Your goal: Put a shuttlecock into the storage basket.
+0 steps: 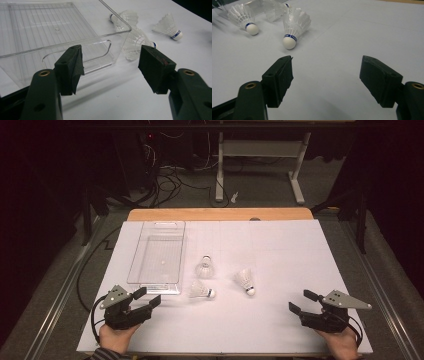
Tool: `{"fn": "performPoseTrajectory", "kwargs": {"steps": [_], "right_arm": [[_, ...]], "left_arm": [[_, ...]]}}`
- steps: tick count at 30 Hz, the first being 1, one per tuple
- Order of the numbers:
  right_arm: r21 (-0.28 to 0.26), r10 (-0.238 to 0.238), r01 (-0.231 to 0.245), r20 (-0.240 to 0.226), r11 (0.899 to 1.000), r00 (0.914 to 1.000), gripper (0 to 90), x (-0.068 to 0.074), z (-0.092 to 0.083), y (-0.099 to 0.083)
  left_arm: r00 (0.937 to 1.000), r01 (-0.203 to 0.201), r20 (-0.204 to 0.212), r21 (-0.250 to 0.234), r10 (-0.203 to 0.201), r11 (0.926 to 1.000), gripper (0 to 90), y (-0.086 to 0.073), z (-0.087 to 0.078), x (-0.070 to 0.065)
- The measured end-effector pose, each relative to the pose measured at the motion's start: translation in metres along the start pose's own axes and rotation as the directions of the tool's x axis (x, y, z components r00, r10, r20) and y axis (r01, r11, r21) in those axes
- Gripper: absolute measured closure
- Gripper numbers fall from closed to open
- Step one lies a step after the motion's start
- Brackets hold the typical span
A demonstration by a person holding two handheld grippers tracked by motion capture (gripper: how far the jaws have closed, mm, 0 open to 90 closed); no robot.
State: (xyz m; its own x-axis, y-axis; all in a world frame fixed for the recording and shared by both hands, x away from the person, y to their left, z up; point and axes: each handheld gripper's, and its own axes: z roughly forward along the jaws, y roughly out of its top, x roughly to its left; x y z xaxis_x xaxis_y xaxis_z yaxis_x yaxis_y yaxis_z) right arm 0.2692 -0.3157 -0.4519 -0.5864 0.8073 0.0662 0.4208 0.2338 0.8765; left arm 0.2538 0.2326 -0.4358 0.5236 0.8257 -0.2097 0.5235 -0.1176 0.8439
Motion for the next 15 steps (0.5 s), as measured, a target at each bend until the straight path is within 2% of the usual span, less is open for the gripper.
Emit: {"fn": "performPoseTrajectory", "kwargs": {"steps": [10,15], "right_arm": [[0.000,-0.003,0.003,-0.002,1.000,1.0000,27.1,0.000,0.000,0.000],[-0.002,0.000,0.000,0.001,1.000,1.0000,27.1,0.000,0.000,0.000]], "left_arm": [[0.9996,-0.024,0.012,0.000,0.024,0.9997,37.0,0.006,0.004,-0.004],[0.9990,-0.039,0.022,-0.015,0.039,0.9991,37.0,0.014,0.006,-0.007]]}}
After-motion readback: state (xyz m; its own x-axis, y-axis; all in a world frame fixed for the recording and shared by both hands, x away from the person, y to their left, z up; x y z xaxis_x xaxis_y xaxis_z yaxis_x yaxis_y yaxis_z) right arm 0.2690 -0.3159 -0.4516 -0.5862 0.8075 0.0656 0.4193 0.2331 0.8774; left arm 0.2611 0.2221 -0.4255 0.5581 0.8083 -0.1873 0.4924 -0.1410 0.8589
